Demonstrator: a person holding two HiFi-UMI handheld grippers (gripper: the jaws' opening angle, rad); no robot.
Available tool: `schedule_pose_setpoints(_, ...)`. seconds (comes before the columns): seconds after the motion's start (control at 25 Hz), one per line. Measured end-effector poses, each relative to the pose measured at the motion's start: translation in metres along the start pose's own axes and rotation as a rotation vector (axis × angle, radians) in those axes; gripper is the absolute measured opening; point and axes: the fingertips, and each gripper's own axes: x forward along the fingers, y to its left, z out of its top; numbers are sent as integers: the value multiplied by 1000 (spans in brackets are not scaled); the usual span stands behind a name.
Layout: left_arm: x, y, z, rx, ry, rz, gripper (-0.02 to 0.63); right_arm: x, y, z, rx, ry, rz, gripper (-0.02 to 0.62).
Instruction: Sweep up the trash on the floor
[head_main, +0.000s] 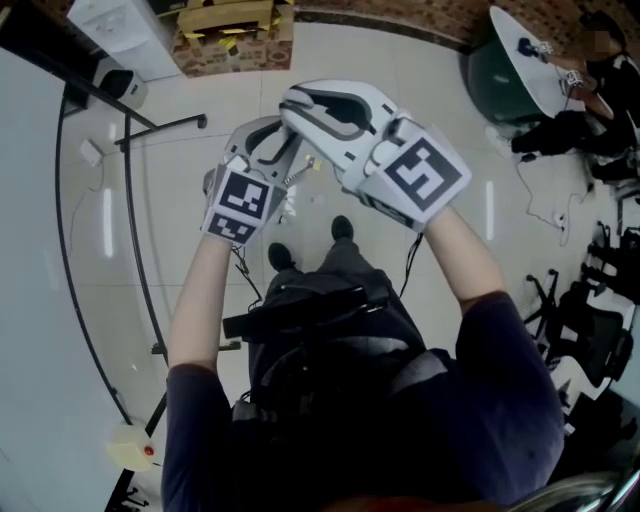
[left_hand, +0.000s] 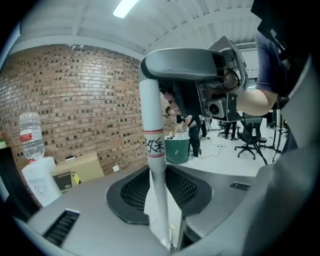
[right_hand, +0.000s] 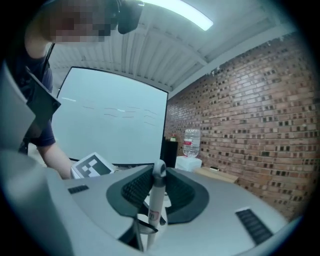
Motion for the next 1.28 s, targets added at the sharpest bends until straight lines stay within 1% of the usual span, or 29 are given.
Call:
schedule_pose_setpoints(0.2, 9, -13, -4, 41, -8, -95, 92, -16, 0, -12, 3, 11, -150, 100)
schedule_pose_setpoints(0.36, 34, -22, -3, 80, 7, -186, 89, -33, -15, -24, 3, 27, -253, 99)
schedule_pose_setpoints(0.44, 49, -28, -4, 100, 16, -212, 87, -42, -22, -33, -11, 44, -292, 98)
schedule_pose_setpoints(0.6, 79, -40, -7, 155, 45, -220, 87, -58, -33, -53, -18, 50, -326, 98)
schedule_pose_setpoints(0.68, 97, -45, -8, 171, 57, -227, 89, -65, -44, -63, -13, 54, -340, 97)
schedule_pose_setpoints(0.92, 159, -56, -6, 203, 108, -275, 88, -87, -93, -92, 41, 63, -393, 97)
schedule_pose_setpoints(1.04, 185, -69, -8, 207, 134, -295, 89, -103, -113, -108, 78, 56, -419, 97)
schedule_pose_setpoints(1.12, 203, -81, -13, 198, 152, -311, 89, -115, -124, -122, 124, 57, -436, 97)
schedule_pose_setpoints(1.28, 231, -94, -29, 196, 186, -353, 89, -126, -141, -153, 172, 97, -475, 97)
